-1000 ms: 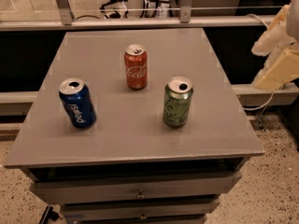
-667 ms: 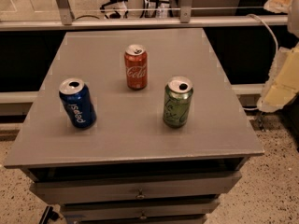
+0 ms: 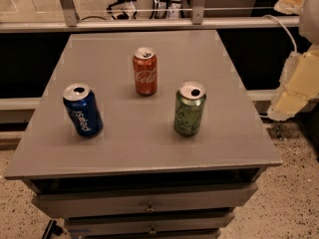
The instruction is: Move green can near coke can
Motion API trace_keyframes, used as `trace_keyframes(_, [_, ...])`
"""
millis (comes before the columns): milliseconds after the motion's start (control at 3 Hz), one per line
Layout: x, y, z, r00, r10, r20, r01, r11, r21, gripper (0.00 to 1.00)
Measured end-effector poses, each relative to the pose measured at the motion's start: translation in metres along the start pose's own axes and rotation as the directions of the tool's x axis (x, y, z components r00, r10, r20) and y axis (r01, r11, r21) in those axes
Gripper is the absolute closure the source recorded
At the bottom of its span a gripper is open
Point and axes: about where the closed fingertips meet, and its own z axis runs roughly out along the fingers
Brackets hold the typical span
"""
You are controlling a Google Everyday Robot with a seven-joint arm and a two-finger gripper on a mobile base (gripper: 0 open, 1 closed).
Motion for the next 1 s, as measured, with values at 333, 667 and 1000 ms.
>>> trace_keyframes(333, [-0.011,0.001,0.011,1.000,-0.006,0.010,0.006,0.9998,-0.018,0.00])
trace_keyframes(667, [-0.025,0.002,0.027,1.000,-0.012,0.016,0.013,0.9992,-0.038,0.00])
trace_keyframes(1000, [-0.040,0.007,0.048,0.999,-0.028,0.016,0.029,0.9972,-0.070,0.00])
